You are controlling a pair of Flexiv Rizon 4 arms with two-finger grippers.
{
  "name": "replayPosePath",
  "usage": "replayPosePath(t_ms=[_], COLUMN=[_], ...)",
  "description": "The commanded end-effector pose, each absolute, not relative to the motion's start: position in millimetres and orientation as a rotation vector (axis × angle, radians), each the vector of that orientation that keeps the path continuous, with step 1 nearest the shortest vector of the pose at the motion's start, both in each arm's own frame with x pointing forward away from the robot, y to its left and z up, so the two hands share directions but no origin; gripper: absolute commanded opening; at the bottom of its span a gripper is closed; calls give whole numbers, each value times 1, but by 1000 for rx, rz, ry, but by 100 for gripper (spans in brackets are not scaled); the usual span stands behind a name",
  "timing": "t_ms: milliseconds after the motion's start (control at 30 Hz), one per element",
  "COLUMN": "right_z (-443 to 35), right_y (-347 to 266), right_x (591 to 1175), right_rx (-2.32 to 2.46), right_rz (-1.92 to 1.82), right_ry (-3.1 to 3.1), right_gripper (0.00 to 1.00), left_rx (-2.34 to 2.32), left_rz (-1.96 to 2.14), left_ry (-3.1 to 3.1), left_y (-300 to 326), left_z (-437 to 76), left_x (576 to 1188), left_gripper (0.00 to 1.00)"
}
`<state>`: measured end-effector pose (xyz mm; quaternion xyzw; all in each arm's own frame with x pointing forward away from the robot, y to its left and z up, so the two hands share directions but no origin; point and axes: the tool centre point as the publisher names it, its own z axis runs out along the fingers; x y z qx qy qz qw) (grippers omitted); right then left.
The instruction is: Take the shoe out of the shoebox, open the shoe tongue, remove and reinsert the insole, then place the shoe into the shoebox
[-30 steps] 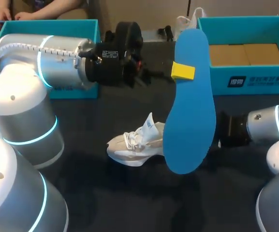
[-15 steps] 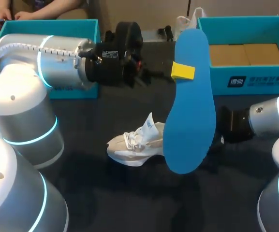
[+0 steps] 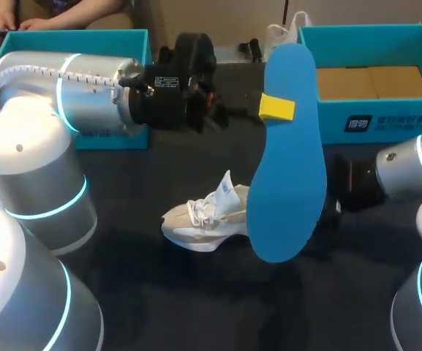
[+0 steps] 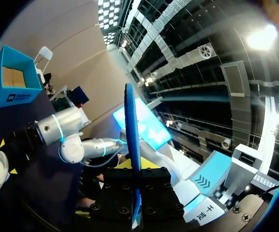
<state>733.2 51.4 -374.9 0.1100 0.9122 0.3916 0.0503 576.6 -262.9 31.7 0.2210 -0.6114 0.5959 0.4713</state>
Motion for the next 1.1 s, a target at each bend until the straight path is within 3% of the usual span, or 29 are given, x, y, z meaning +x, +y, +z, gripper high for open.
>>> replayPosePath(t_ms=[33, 1100], right_z=[-363, -313], right_y=[48, 52], right_x=[734, 737], right_rx=[330, 209], right_rz=[1126, 661], right_ry=[2819, 3032], right_gripper=[100, 100], left_rx=[544, 544], left_rz=[1459, 1459], left_ry=[-1499, -1499], left_y=[-263, -263], left_z=[31, 31], left_x=[575, 575], left_gripper=[0, 0])
